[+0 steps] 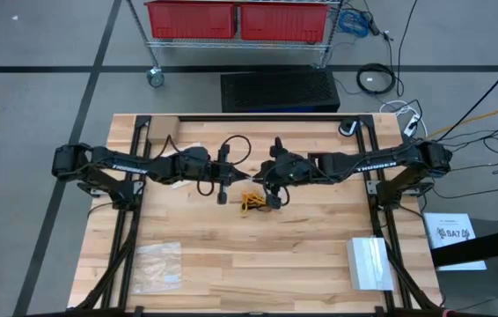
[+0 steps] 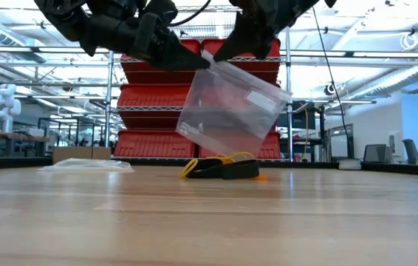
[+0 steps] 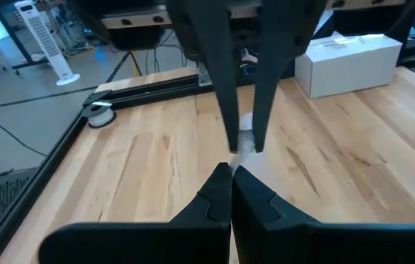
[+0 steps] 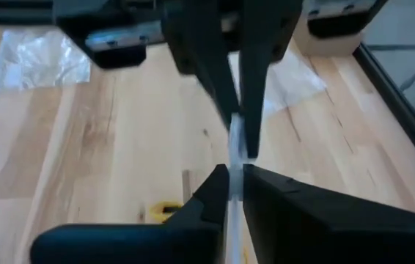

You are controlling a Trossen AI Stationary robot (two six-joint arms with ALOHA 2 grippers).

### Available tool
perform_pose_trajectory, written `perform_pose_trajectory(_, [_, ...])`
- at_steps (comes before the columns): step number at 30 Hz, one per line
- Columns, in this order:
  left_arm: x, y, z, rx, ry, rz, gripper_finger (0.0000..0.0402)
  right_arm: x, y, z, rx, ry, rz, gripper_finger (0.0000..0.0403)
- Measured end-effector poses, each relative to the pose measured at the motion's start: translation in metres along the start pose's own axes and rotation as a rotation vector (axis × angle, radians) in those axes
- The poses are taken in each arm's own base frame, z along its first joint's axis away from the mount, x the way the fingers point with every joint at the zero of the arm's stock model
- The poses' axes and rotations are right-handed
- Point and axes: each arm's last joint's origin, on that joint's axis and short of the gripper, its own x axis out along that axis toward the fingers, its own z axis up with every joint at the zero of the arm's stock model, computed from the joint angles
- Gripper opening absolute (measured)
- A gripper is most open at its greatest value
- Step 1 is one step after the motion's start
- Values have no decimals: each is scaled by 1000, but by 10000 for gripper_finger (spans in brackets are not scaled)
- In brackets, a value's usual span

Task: Sort rubber bands
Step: Open the transparent zip bag

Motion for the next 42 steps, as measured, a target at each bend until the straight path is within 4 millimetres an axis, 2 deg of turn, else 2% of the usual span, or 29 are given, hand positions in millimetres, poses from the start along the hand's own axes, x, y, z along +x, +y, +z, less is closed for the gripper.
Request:
perform_pose_trajectory(13, [0, 2, -1, -3, 3, 14, 0, -5, 2, -17, 19, 178, -25, 14])
perform_pose_trajectory(24, [0, 3, 0, -22, -2, 17, 0, -26, -1, -24, 54, 273, -59, 13])
perform_pose_trajectory(42, [0, 2, 0, -26, 0, 14, 0, -38, 7, -42, 118, 462, -91, 13])
